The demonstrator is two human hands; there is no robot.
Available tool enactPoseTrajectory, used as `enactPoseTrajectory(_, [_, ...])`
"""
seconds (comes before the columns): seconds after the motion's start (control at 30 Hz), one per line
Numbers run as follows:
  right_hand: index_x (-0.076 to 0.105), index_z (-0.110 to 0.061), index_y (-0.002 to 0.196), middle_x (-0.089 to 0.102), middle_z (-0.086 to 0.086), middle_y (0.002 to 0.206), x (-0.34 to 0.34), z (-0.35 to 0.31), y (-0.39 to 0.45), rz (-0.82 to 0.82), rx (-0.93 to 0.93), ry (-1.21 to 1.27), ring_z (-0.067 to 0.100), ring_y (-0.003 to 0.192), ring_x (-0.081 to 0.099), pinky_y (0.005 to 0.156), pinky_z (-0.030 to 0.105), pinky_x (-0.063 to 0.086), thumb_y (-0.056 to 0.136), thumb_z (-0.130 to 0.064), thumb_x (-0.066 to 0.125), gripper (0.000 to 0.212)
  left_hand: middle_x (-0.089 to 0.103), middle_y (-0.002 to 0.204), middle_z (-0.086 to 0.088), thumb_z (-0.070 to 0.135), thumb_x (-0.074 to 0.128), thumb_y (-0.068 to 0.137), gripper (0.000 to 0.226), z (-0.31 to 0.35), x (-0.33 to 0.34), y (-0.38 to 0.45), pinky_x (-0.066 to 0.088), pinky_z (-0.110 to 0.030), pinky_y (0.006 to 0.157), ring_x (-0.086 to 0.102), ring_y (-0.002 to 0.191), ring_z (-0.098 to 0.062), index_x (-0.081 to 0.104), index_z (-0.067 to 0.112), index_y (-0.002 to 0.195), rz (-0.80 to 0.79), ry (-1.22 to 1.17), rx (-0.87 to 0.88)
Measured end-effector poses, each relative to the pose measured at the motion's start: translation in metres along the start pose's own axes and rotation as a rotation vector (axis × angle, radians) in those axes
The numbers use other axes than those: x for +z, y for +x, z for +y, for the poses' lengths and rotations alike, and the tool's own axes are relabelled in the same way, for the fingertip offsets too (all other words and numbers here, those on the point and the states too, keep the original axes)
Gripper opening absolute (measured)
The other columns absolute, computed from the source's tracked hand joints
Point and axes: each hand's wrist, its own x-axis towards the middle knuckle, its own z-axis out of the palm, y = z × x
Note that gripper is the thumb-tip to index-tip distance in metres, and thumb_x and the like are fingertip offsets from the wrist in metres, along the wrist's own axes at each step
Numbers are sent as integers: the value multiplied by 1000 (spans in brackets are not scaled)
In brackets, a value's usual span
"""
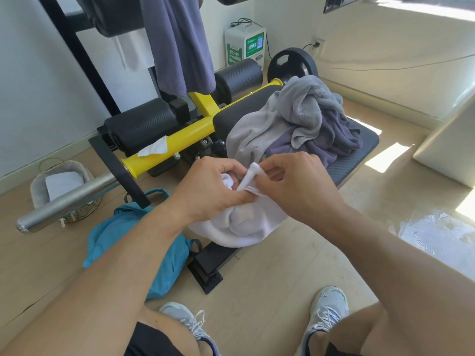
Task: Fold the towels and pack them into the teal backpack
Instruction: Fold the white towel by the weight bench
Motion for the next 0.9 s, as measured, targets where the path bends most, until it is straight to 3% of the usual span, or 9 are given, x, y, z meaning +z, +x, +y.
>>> enactPoseTrajectory(0.17, [75, -30, 106, 72, -10, 85, -2, 0, 3, -49, -29, -97, 19, 90, 65, 77, 42, 53, 102, -33, 50, 25, 72, 74, -4, 26, 90, 74, 23, -1, -5, 1, 56, -36, 69, 67, 75, -24, 80, 29, 95, 54, -27, -10])
enactPoseTrajectory(0.3, [66, -25, 100, 65, -5, 85, -3, 0, 3, -116, -27, -148, 25, 92, 60, 77, 45, 50, 107, -36, 40, 29, 71, 74, -2, 24, 89, 76, 35, 0, -5, 0, 56, -28, 69, 63, 69, -8, 78, 32, 108, 35, -7, -12])
enactPoseTrajectory(0.4, [66, -19, 89, 65, 5, 83, -5, 1, 5, -163, 47, 43, 27, 85, 60, 80, 49, 52, 106, -36, 43, 32, 78, 89, 5, 14, 83, 80, 41, 2, -5, -1, 59, -23, 73, 72, 84, -10, 76, 37, 113, 10, -11, 11])
enactPoseTrajectory(0.47, [66, -7, 88, 66, 17, 86, -6, 3, 7, -171, 72, 174, 34, 83, 61, 82, 54, 54, 103, -39, 47, 40, 79, 96, 16, 7, 79, 82, 47, 5, -5, -2, 57, -15, 76, 72, 92, -1, 73, 41, 114, -9, -24, 26])
enactPoseTrajectory(0.53, [62, 1, 87, 61, 19, 78, -6, 3, 8, -161, 73, 222, 27, 69, 54, 73, 48, 51, 101, -41, 51, 46, 77, 101, 22, 4, 76, 83, 54, 5, -7, -2, 57, -15, 82, 70, 98, 5, 70, 44, 118, -39, -20, 26])
enactPoseTrajectory(0.63, [62, -5, 71, 49, -4, 57, -6, 5, 8, -128, 90, 222, 7, 56, 42, 59, 27, 37, 97, -41, 61, 45, 75, 104, 26, 1, 74, 83, 60, 5, -5, -4, 53, -10, 83, 67, 102, 11, 67, 35, 131, -69, -25, 27])
enactPoseTrajectory(0.73, [67, -19, 65, 49, -11, 51, -5, 5, 7, -85, 71, 183, 3, 50, 41, 49, 16, 32, 90, -46, 71, 37, 73, 90, 29, -2, 74, 81, 61, 4, -3, -3, 52, -11, 78, 67, 88, 12, 67, 29, 134, 5, -13, 50])
enactPoseTrajectory(0.8, [68, -22, 68, 57, -7, 58, -5, 4, 8, -73, 71, 195, 1, 53, 45, 51, 16, 35, 89, -47, 72, 33, 61, 65, 23, 3, 76, 80, 70, 4, -3, -2, 46, -9, 67, 58, 65, 5, 59, 31, 141, 31, 53, 75])
enactPoseTrajectory(0.9, [71, -22, 76, 70, 3, 73, -4, 4, 9, -72, 86, 225, 4, 60, 51, 62, 21, 43, 92, -40, 70, 24, 56, 59, 14, 11, 80, 79, 80, 3, -4, 0, 41, -7, 66, 52, 60, -3, 49, 35, 149, 16, 112, 81])
